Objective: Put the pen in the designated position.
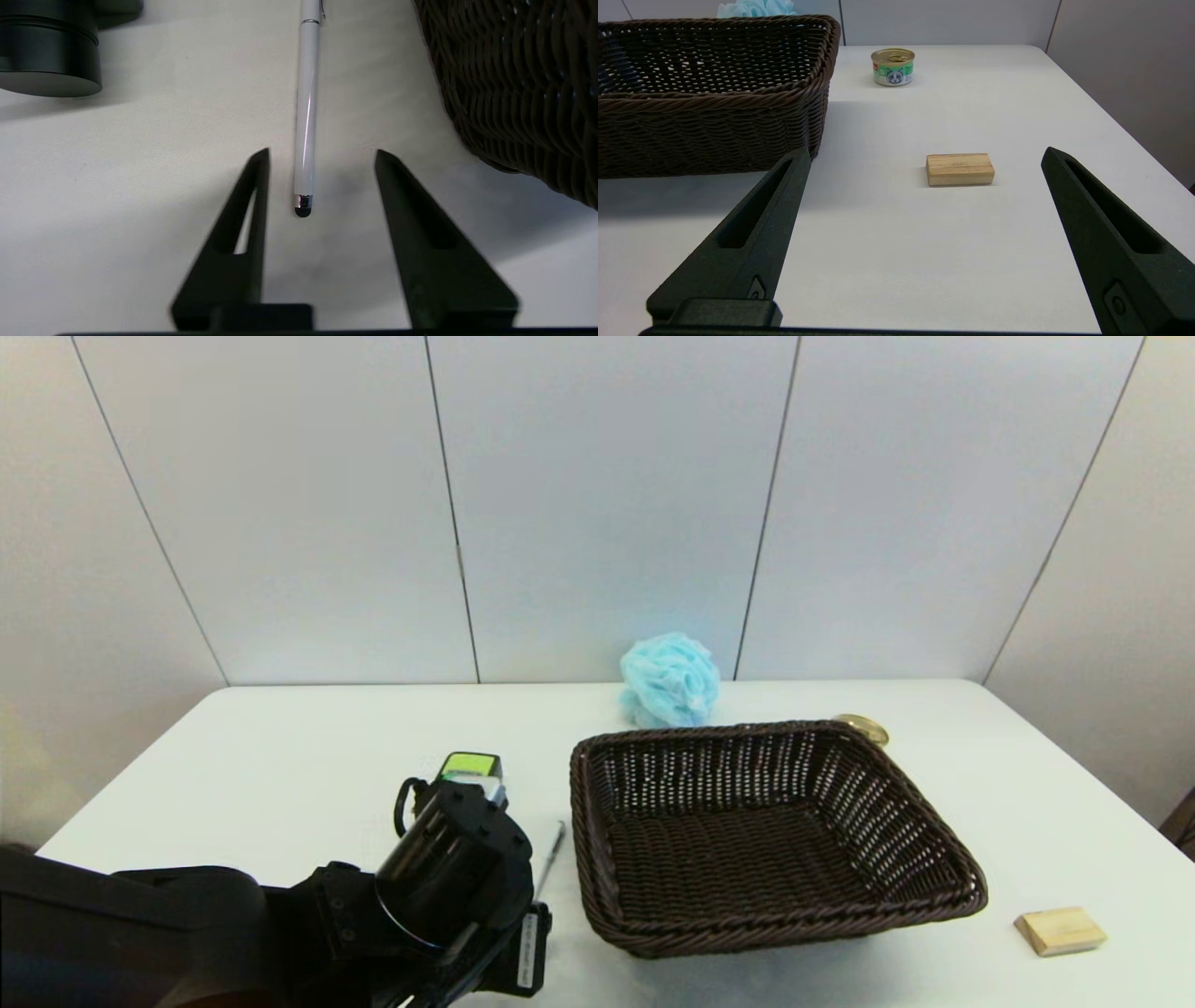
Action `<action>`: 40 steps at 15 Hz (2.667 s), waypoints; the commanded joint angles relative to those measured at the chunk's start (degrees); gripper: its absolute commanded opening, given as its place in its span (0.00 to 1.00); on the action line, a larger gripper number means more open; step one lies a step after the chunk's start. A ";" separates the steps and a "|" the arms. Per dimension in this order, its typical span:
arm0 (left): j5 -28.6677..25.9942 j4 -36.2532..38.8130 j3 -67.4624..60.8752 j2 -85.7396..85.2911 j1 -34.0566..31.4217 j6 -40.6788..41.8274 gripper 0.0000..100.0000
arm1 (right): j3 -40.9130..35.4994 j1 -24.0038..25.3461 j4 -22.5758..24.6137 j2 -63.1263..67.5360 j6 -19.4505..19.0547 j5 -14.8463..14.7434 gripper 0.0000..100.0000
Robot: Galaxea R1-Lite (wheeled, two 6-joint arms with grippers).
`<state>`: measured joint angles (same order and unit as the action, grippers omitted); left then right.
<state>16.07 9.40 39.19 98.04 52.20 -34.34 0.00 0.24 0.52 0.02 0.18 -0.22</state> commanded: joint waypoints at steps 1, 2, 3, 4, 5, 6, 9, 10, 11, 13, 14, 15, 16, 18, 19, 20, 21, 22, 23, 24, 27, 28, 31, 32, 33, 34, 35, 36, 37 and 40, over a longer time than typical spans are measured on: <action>0.10 0.01 0.18 -0.13 0.01 0.06 1.00 | -0.09 0.02 0.09 0.06 -0.01 -0.04 1.00; 0.19 -0.08 0.27 -1.01 -0.08 0.50 1.00 | -0.09 0.02 0.09 0.06 -0.01 -0.04 1.00; 0.28 -0.35 0.27 -2.06 -0.08 0.68 1.00 | -0.09 0.02 0.00 0.06 -0.01 0.04 1.00; 0.72 -1.23 0.18 -3.64 -0.17 0.85 1.00 | -0.09 0.02 0.09 0.06 -0.01 0.04 1.00; 2.13 -3.86 0.18 -5.58 -0.34 1.56 1.00 | -0.09 0.02 0.09 0.06 -0.01 0.04 1.00; 3.71 -7.20 0.27 -7.77 -0.96 2.17 1.00 | -0.09 0.02 0.09 0.06 -0.01 0.04 1.00; 5.29 -18.01 0.18 -15.95 -2.63 3.23 1.00 | -0.09 0.02 0.09 0.06 -0.01 -0.04 1.00; 5.38 -20.21 0.18 -18.50 -4.21 5.07 1.00 | -0.09 0.02 0.09 0.06 -0.01 -0.04 1.00; 5.38 -21.26 0.18 -21.40 -7.11 9.56 1.00 | -0.09 0.02 0.09 0.06 -0.01 -0.04 1.00; 5.20 -21.00 1.32 -25.88 -15.02 22.92 1.00 | -0.09 0.02 0.09 0.06 -0.01 0.04 1.00; 4.85 -21.00 1.85 -27.81 -18.01 27.92 1.00 | -0.09 0.02 0.09 0.06 -0.01 -0.04 1.00; 2.92 -20.91 1.85 -30.01 -20.03 31.35 1.00 | 0.00 0.02 0.09 0.06 -0.01 0.04 1.00; -1.30 -21.00 1.59 -33.17 -21.70 33.64 1.00 | -0.09 0.02 0.09 0.06 -0.01 -0.04 1.00; -11.85 -20.91 -0.96 -38.97 -26.27 37.50 1.00 | -0.09 0.02 0.00 0.06 -0.01 0.04 1.00; -15.63 -20.56 -3.16 -42.31 -29.70 39.97 1.00 | -0.09 0.02 0.00 0.06 -0.01 0.04 1.00; -15.72 -19.86 -5.97 -44.95 -32.25 41.28 1.00 | -0.09 0.02 0.00 0.06 -0.01 -0.04 1.00; -15.80 -19.59 -8.61 -48.03 -34.01 42.16 1.00 | -0.09 0.02 0.09 0.06 -0.01 0.04 1.00; -15.89 -19.51 -11.24 -51.63 -35.06 42.25 1.00 | -0.09 0.02 0.09 0.06 -0.01 -0.04 1.00; -15.98 -19.51 -13.88 -55.85 -37.08 42.43 1.00 | -0.09 0.02 0.00 0.06 -0.01 0.04 1.00; -16.16 -19.68 -16.60 -60.68 -39.46 42.60 1.00 | -0.09 0.02 0.09 0.06 -0.01 0.04 1.00; -16.16 -21.53 -22.23 -70.97 -42.80 42.16 1.00 | -0.09 0.02 0.00 0.06 -0.01 -0.04 1.00; -16.16 -23.20 -22.93 -73.25 -43.15 41.99 1.00 | -0.09 0.02 0.00 0.06 -0.01 -0.04 1.00; -16.33 -23.64 -25.31 -77.82 -47.01 43.22 1.00 | -0.09 0.02 0.09 0.06 -0.01 -0.04 1.00; -16.42 -23.99 -25.92 -79.67 -47.28 44.01 1.00 | -0.09 0.02 0.00 0.06 -0.01 -0.04 1.00; -16.33 -23.81 -27.59 -81.69 -47.72 44.18 1.00 | -0.09 0.02 0.00 0.06 -0.01 0.04 1.00; -16.16 -23.46 -29.17 -82.22 -47.81 44.10 1.00 | -0.09 0.02 0.09 0.06 -0.01 0.04 1.00; -16.33 -22.49 -29.96 -82.22 -47.72 44.18 1.00 | -0.09 0.02 0.09 0.06 -0.01 -0.04 1.00; -17.30 -21.44 -30.84 -82.22 -47.72 44.18 1.00 | -0.09 0.02 0.09 0.06 -0.01 0.04 1.00; -19.67 -21.18 -31.46 -82.39 -48.25 44.18 1.00 | -0.09 0.02 0.00 0.06 -0.01 0.04 1.00; -23.63 -21.35 -32.25 -85.38 -53.08 45.33 1.00 | -0.09 0.02 0.09 0.06 -0.01 0.04 1.00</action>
<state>-6.39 -11.82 7.59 15.29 1.65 10.54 0.00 0.24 0.52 0.02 0.18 -0.22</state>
